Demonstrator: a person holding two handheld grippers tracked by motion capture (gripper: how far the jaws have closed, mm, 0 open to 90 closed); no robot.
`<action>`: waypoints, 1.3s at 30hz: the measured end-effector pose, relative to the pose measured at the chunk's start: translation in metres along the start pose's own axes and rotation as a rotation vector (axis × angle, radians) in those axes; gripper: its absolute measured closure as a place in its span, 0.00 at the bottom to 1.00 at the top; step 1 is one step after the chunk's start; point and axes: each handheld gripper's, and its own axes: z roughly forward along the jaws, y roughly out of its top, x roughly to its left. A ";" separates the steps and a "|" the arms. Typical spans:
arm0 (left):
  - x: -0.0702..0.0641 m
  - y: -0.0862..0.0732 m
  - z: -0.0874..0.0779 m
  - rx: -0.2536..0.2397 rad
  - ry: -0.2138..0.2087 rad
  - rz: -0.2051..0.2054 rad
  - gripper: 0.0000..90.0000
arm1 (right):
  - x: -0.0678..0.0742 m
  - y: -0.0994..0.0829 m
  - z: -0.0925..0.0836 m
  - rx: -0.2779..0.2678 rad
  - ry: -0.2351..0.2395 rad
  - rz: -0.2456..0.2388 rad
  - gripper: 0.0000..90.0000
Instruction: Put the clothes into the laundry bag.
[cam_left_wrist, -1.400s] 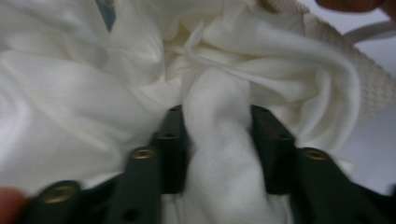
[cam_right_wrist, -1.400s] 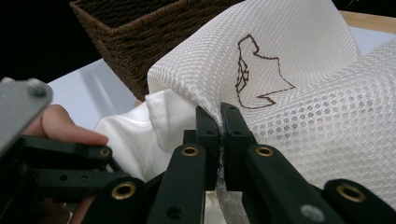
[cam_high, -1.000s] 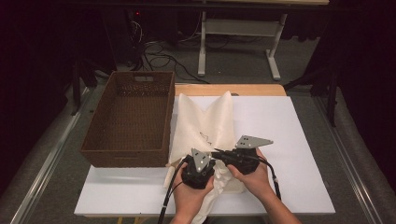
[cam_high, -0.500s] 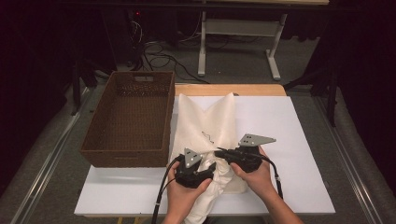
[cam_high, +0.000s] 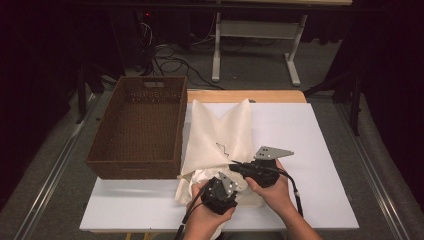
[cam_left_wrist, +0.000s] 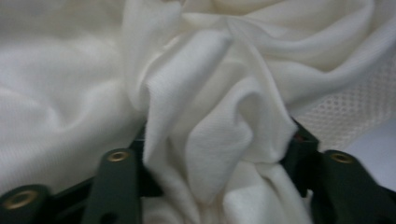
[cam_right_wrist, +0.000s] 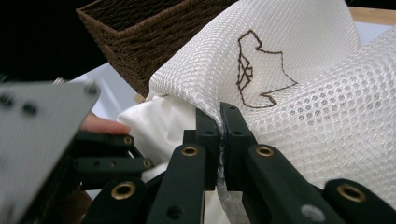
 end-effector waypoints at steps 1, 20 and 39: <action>-0.001 0.000 -0.001 -0.018 0.006 -0.015 0.66 | 0.001 0.000 0.000 0.000 0.000 0.000 0.99; 0.044 0.009 0.018 -0.200 -0.016 -0.284 0.60 | -0.011 0.001 -0.010 -0.036 0.035 0.050 0.99; 0.063 -0.040 -0.033 -0.124 -0.065 -0.315 0.26 | -0.016 0.000 -0.006 -0.030 0.013 0.051 0.98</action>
